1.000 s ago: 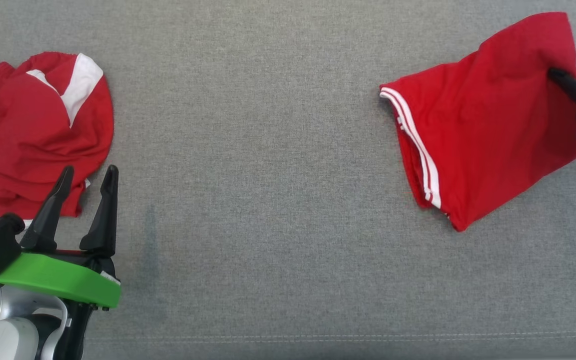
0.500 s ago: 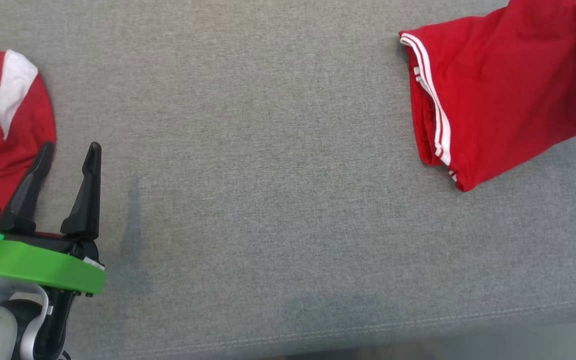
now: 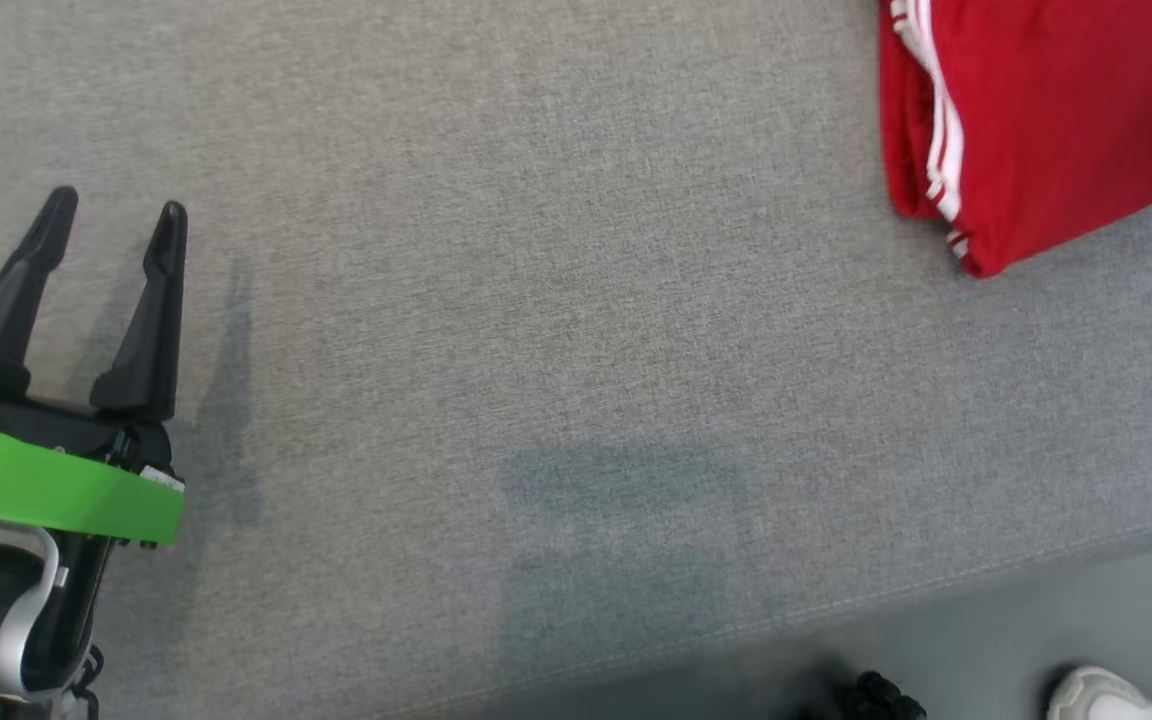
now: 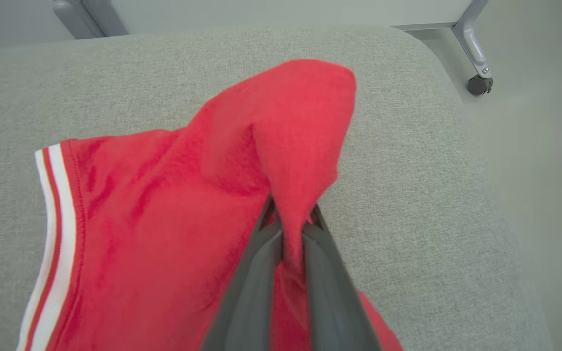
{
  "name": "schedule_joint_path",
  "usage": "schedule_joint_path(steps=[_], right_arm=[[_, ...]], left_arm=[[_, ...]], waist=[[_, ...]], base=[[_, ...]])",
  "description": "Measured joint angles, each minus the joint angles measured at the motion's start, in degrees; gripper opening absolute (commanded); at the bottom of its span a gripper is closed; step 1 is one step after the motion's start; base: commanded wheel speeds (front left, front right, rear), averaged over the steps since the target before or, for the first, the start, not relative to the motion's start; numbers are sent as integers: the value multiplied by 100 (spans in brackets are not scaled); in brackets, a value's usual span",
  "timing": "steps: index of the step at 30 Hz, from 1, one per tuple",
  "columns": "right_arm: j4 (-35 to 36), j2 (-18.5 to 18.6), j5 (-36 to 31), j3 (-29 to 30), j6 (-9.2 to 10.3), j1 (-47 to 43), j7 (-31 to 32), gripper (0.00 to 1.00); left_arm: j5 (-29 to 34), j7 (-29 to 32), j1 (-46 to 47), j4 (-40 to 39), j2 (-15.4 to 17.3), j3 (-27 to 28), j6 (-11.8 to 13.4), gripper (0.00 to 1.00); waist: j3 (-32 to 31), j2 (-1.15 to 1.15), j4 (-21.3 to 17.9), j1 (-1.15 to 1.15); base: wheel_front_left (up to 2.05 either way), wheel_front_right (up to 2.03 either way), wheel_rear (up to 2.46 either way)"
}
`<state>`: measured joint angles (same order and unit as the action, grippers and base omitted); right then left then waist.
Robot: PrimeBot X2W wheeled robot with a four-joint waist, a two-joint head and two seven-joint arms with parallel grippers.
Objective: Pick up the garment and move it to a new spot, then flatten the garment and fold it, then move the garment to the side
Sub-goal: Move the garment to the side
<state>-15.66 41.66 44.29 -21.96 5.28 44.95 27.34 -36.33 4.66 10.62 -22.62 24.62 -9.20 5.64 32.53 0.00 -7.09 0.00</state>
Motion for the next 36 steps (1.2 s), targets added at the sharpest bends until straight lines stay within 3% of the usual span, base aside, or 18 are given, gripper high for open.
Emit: schedule_joint_path(steps=[19, 29, 31, 32, 33, 36], right_arm=[[-706, 126, -159, 903, 137, 856, -894, 0], [-1381, 27, -331, 1114, 148, 890, -1413, 0], [-1480, -21, -390, 1163, 182, 893, -1583, 35], [-1524, -42, -457, 1171, 182, 902, -1685, 89], [-1570, -66, -541, 1176, 182, 920, -1781, 100], [-1709, -218, -660, 1179, 183, 990, -2023, 100]], left_arm=[[346, 603, 646, -617, 348, 177, 52, 100], [486, 694, 715, -810, 350, 308, 99, 100], [492, 710, 714, -849, 347, 319, 99, 100], [492, 742, 714, -875, 346, 328, 99, 100], [493, 740, 714, -889, 344, 333, 100, 100], [502, 740, 714, -892, 328, 338, 100, 100]], waist=[[1410, 0, -510, 1], [1698, 0, -547, 0], [1725, 0, -537, 1], [1739, 0, -533, 0], [1753, 0, -530, 0], [1771, 0, -517, 0]], base=[[0, 0, 0], [0, 0, 0], [0, 0, 0], [0, 0, 0], [0, 0, 0], [0, 0, 0]])
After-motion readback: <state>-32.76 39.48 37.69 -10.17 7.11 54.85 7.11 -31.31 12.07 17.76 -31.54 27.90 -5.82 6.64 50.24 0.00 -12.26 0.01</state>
